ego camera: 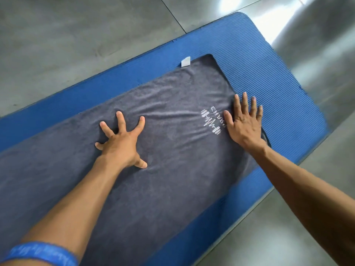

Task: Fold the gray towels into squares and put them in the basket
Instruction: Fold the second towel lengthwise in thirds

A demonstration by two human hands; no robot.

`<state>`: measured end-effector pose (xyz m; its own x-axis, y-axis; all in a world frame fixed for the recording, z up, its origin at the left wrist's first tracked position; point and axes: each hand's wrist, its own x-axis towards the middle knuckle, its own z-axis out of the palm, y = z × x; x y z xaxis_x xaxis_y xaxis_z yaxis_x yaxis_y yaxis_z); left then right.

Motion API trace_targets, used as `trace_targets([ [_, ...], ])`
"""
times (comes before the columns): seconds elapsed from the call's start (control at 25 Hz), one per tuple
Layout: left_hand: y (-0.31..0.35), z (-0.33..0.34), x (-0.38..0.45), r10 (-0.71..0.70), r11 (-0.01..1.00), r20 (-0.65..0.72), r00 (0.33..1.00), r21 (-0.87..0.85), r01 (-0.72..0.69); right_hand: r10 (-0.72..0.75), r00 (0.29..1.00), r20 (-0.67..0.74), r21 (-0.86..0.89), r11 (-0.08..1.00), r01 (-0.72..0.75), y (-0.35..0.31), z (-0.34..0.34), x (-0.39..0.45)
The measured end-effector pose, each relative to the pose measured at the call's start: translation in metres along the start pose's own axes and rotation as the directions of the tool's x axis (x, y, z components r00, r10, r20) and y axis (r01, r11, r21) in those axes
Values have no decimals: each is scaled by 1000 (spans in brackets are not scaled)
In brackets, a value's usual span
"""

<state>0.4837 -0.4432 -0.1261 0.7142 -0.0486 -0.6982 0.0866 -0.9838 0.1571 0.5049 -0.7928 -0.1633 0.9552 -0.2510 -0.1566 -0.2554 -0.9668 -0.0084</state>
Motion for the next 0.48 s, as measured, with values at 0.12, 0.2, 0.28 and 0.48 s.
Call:
trace_targets([
  [0.12,-2,1,-1,-4,1000,-29,1000,-5,4,-157,987,-25,140,977,159,-42,8,-69],
  [0.2,-4,4,-3,0,1000,-37,999,-12,0,-186,978,94,143,975,171,-31,20,-124],
  [0.28,-10,13,-8,5,1000,-94,996,6,-5,-38,993,115,103,994,26,2,26,-125],
  [0.48,-10,73,-51,39,999,-355,934,29,-31,198,969,147,65,976,-210,35,25,-92],
])
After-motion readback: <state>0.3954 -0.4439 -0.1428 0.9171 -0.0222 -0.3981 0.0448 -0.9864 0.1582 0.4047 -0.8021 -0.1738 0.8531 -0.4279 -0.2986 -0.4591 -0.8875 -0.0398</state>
